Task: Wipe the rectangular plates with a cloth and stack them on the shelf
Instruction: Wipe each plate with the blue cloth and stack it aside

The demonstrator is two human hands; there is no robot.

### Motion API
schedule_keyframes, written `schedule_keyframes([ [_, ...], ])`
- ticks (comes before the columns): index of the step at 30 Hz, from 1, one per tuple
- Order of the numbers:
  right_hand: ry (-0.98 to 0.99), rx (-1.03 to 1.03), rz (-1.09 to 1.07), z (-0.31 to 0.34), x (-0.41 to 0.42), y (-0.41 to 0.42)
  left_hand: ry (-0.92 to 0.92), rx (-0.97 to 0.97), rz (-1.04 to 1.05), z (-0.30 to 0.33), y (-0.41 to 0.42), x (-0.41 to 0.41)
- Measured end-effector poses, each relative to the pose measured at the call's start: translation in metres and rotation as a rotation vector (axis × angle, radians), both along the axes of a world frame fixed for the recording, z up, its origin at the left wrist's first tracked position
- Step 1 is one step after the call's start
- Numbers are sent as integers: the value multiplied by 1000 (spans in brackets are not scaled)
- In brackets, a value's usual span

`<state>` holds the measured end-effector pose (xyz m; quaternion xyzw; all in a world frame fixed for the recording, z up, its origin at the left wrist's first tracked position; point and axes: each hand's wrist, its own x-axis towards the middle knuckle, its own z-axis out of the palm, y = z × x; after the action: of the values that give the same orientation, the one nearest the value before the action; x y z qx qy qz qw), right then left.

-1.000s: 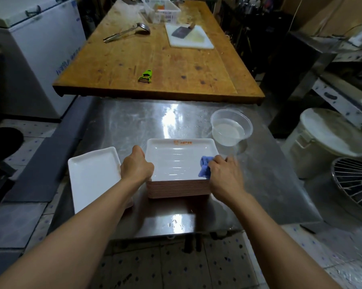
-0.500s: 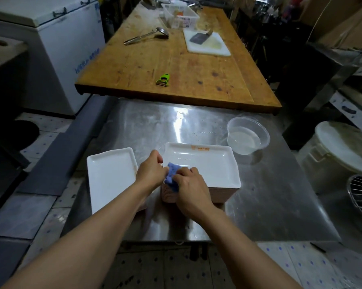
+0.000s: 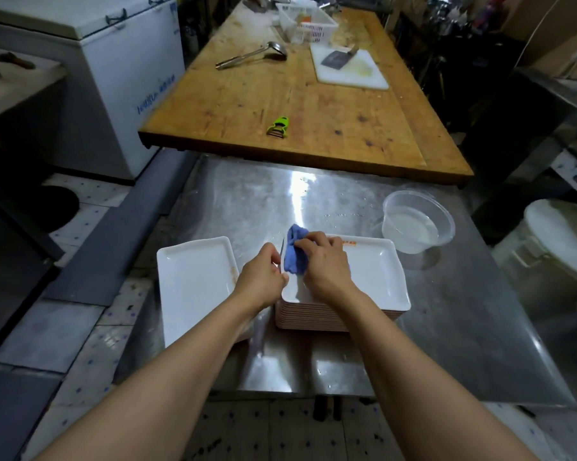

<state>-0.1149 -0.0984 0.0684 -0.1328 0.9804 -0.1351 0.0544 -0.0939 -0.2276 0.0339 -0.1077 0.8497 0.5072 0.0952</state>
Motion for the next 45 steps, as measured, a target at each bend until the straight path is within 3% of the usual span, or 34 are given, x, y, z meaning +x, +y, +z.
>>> schedule_keyframes([
  [8,-180,-211,55,6,29,2,-78,287,108,13,-4,6],
  [17,-186,-173,133,16,58,22,-61,115,189,16,2,4],
  [23,-89,25,-110,16,58,63,-25,-290,110,19,16,5],
  [27,-29,184,-250,8,41,86,18,-305,120,16,18,4],
  [30,8,152,-283,-2,17,86,27,-313,115,13,19,3],
  [40,73,-6,75,-18,28,32,24,-391,116,11,19,0],
  [45,38,27,-44,-8,45,87,16,-428,137,15,21,2],
])
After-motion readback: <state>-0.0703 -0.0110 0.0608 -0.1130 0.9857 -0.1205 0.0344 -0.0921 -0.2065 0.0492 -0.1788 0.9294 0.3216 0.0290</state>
